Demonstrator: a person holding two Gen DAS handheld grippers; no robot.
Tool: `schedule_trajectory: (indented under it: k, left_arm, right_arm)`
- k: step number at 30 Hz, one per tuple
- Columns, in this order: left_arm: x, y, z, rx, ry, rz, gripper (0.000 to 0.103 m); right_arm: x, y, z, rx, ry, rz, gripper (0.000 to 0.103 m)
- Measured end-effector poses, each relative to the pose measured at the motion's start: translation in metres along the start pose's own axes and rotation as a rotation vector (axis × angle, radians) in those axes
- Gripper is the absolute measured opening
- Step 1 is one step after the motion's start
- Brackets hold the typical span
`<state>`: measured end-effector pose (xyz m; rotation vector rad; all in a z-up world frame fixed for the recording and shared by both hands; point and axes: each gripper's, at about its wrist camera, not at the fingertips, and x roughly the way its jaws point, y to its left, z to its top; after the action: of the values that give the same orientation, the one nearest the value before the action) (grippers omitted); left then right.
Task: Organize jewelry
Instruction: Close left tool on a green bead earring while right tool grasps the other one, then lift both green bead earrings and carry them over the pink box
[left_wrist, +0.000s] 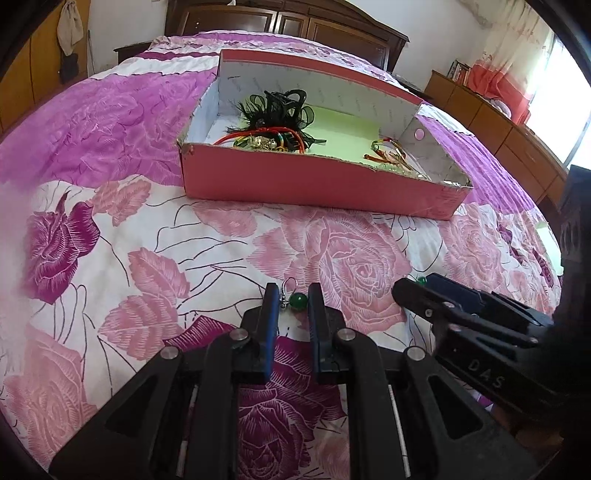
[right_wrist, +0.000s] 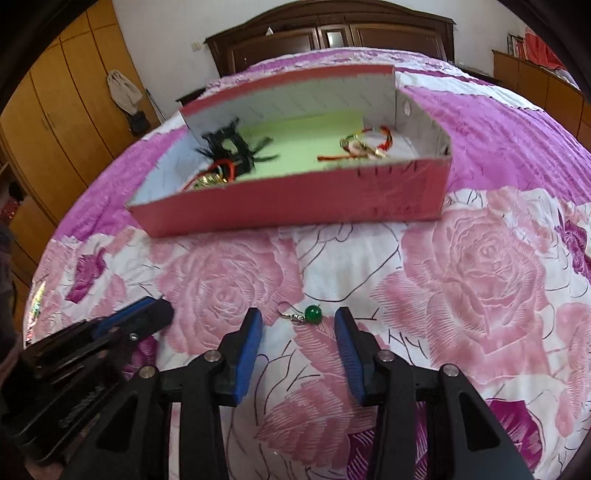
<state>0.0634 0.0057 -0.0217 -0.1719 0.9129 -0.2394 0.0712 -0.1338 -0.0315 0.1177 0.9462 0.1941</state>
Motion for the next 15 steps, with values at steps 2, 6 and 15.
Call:
schedule_trajectory:
  k: [2,6,15]
  left_arm:
    - [0.0011,0.0007,0.0001,-0.002,0.003,-0.002,0.007]
    - [0.0020,0.0000,0.0003,-0.002,0.004,-0.003,0.007]
    - [-0.0058,-0.0033,0.0011,0.013,-0.013,0.017,0.007]
  right_arm:
    - [0.0026,0.0003,-0.0005,-0.004,0.002,-0.005,0.042]
    - [0.0080,0.0022,-0.0001,-0.016,0.010,-0.014,0.023]
    - [0.0013,0.0041,-0.0042,-0.024,-0.011,0.024,0.015]
